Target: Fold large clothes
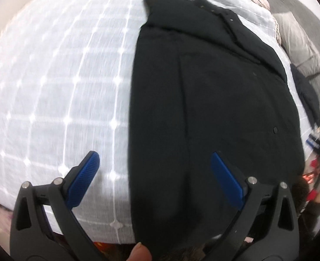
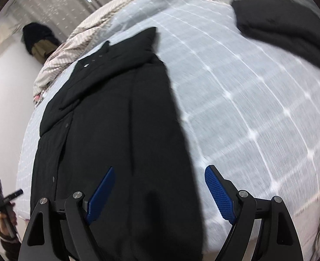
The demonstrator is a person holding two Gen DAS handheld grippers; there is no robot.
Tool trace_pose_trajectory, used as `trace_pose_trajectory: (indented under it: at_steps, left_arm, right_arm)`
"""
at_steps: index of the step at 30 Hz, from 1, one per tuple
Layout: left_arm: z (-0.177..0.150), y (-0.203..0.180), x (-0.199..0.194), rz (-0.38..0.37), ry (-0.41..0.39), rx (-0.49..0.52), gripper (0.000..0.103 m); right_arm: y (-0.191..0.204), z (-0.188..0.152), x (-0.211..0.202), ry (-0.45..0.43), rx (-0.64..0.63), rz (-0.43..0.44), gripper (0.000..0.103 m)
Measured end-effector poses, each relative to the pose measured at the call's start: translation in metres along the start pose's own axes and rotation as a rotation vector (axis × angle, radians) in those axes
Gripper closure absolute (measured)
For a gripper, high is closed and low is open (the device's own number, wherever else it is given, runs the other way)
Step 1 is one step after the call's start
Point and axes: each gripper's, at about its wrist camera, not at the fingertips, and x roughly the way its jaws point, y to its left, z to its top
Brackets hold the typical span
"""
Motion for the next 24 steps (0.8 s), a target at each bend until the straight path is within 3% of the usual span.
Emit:
trace_pose_trajectory:
  at_steps: [8, 17, 24]
  left_arm:
    - [-0.021, 0.027, 0.033, -0.179, 0.108, -0.103, 0.001]
    - [-0.024, 0.019, 0.044, -0.172, 0.116, -0.06, 0.001]
    - [-0.027, 0.038, 0.04, -0.272, 0.089, -0.129, 0.001]
  right_arm:
    - [-0.028, -0.021, 0.024, 0.091, 0.088, 0.158, 0.017]
    - [-0.044, -0.029, 0.019, 0.036, 0.157, 0.312, 0.013]
    - [-0.064, -0.041, 0.015, 0.039, 0.209, 0.501, 0.013]
